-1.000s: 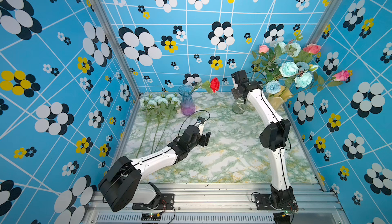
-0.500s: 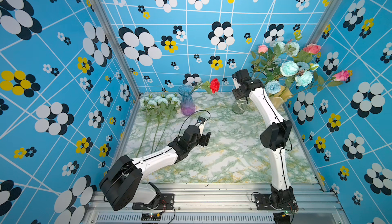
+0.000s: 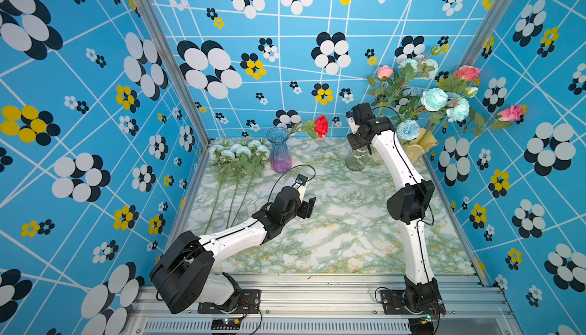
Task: Pick out blue flowers from the vase
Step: Move the vase to the center of the board.
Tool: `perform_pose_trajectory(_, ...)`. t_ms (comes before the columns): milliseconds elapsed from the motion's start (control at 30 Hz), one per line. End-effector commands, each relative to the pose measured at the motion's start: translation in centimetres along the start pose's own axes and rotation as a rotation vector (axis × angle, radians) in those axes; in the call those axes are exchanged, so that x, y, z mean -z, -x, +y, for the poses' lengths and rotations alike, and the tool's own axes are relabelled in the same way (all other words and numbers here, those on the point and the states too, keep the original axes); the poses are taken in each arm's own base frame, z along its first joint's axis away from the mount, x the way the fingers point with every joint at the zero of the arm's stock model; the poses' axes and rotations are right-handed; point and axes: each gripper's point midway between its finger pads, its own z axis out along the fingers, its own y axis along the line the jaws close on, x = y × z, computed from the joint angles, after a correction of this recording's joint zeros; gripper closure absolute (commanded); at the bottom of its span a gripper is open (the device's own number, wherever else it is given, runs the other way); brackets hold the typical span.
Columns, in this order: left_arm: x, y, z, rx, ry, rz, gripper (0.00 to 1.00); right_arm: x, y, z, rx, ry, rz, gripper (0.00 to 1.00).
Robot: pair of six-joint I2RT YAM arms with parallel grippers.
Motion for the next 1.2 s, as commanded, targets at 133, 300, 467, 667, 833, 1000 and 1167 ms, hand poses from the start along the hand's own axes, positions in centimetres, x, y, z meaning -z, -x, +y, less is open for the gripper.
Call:
perform_pose_trajectory(133,-0.1,0.7,-0.3,-0.014,0.002,-0.007,0.23,-1.5,-2.7,1.2,0.017,0.049,0.112,0.60)
perform_pose_trajectory(300,0.0,0.7,-0.2,-0.016,0.004,-0.008,0.23,-1.8,-2.9,1.8,0.004,0.075,0.122,0.74)
perform_pose_trajectory(467,0.1,0.8,-0.2,-0.013,0.005,-0.010,0.23,-1.5,-3.1,2.1,-0.005,0.089,0.128,0.82)
perform_pose_trajectory(667,0.5,1.1,-0.2,-0.007,0.001,-0.023,0.23,-0.1,-3.4,2.3,0.036,0.057,0.144,1.00)
perform_pose_trajectory(833,0.7,1.3,-0.2,-0.001,-0.001,-0.031,0.23,2.4,-3.3,2.4,0.079,0.036,0.140,1.00)
perform_pose_trajectory(1000,1.2,1.6,-0.2,0.000,-0.003,-0.045,0.23,5.6,-3.5,3.3,0.138,0.026,0.139,1.00)
perform_pose_trajectory(1167,1.5,1.9,-0.1,0.004,0.002,-0.059,0.23,8.3,-4.9,5.1,0.209,0.040,0.181,1.00)
